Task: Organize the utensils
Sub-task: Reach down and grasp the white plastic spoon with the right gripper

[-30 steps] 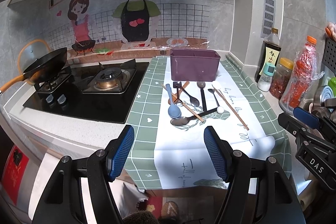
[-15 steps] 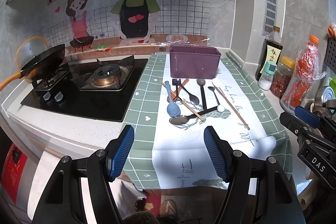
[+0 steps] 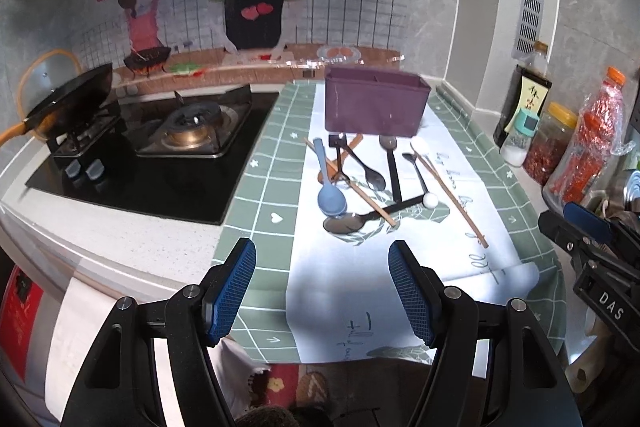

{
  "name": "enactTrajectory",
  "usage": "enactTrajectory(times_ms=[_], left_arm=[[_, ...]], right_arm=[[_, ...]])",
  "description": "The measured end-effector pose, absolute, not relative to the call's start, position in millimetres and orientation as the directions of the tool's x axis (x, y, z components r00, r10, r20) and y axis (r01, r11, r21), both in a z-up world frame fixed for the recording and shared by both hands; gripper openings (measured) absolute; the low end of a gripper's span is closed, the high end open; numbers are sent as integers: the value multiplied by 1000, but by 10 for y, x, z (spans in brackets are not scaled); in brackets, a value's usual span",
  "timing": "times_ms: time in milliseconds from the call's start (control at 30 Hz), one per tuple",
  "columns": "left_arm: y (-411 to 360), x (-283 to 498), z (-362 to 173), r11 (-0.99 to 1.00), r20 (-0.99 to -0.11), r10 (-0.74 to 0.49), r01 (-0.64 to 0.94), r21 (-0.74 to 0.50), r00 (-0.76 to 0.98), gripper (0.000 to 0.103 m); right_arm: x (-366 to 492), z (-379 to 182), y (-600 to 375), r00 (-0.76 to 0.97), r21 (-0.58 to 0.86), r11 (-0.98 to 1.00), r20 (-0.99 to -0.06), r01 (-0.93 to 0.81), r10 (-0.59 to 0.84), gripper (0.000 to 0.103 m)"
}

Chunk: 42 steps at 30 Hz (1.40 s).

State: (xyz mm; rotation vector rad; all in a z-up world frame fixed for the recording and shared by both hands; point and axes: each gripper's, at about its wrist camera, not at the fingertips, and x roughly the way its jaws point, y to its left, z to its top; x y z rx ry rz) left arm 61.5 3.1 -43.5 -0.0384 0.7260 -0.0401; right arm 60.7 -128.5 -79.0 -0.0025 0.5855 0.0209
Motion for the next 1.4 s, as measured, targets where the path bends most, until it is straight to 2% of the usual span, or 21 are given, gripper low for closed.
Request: enactTrajectory(times_ms=[333,400,567,667,900,1033,1100,1267,1400], left_arm=[[19,1172,-690,980,-744,-190,169,-105,641,70],[34,1288,-724,982,-751,-178,163,-95,636,70],[136,1606,-702,984,-724,-174,145,-103,667,70],[233,1883,-670,991,-707,-131,112,-73,695,70],[681,2437,-528,993,-659,-107,43,-113,745,70],[947,2674,-479,981,-651,-156,41,-188,743,70],[1071,2808,-475,967,-657,-222,77,-242,720,70],[1086,3024,-529,955,-665,-285,140,-263,690,70],[1055,3108,-552,952,-666,-287,129,-278,689,70]], right_arm=[[1045,-900,-1290,809,-33,999,-588,-1,-18,44],[1162,-915,-1307,803,-36,999,-595,8,-28,44],[1436,-939,-1379,786,-42,999,-616,29,-49,44],[1607,-959,-1423,769,-56,997,-635,49,-73,44],[1957,-900,-1503,742,-79,991,-657,112,-136,43],[2132,-820,-1528,747,-57,992,-653,113,-122,43],[2253,-800,-1539,743,-19,995,-664,96,-84,43],[2564,-887,-1544,722,19,995,-689,102,-61,43],[2829,-1045,-1578,668,35,996,-744,87,-32,43]])
